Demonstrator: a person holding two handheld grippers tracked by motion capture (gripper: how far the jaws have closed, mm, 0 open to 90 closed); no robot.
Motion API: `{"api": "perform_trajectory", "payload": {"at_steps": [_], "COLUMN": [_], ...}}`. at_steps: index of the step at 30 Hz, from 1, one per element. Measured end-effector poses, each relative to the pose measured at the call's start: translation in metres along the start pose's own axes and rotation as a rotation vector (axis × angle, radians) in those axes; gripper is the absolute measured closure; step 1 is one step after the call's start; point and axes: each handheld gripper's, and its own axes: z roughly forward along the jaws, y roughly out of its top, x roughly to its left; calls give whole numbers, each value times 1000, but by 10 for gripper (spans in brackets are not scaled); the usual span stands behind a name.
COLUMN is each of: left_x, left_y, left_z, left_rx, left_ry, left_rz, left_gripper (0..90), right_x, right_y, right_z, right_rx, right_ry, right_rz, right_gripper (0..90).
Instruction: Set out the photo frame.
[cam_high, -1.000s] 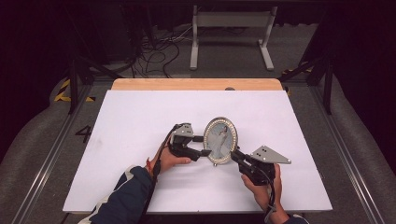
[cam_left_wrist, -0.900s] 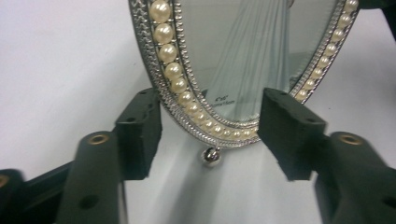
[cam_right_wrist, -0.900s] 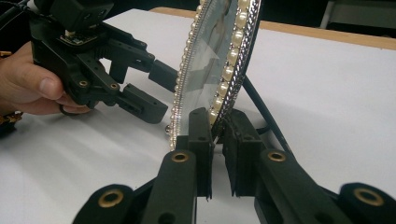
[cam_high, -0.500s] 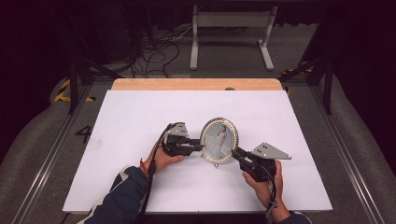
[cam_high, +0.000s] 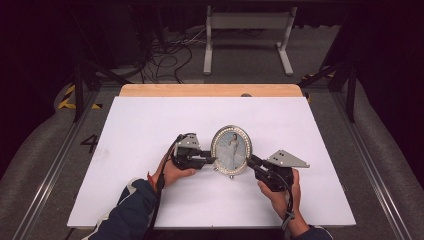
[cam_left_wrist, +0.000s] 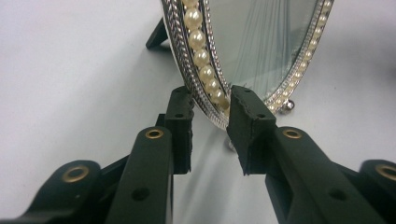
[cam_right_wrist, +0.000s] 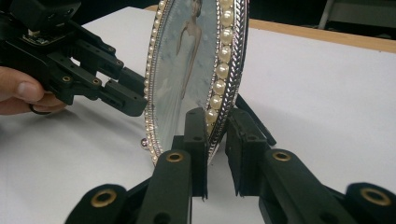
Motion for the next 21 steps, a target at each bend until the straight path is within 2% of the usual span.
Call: {"api": "perform_trajectory", "payload": {"at_steps": [3,6,7,9,13,18,21], "left_x": [0,1,0,-1,2,0,2], "left_y": [3,6,8,8,11,12,11], "left_z": [-1,1,1,1,-3,-1,-5], "left_rx": [-31,-73,-76,-81,-130,-125,-120], "left_ry": [8,17,27,29,42,50,36], "left_rz": [2,-18,-2,-2,-26,-19,-12], "left_gripper": [633,624,618,611,613,658,691], "right_x": [0,0,0,-1,-1,1,0], "right_y": [0,1,2,2,1,1,1], "right_z": [-1,-5,-6,-9,-8,-6,-5], "right_rx": [-1,-20,-28,-36,-38,-34,-36], "right_ry": [-4,-23,-28,-37,-31,-38,-45], "right_rz": [12,8,8,9,10,6,11], "right_gripper": [790,801,811,831,852,852,853]}}
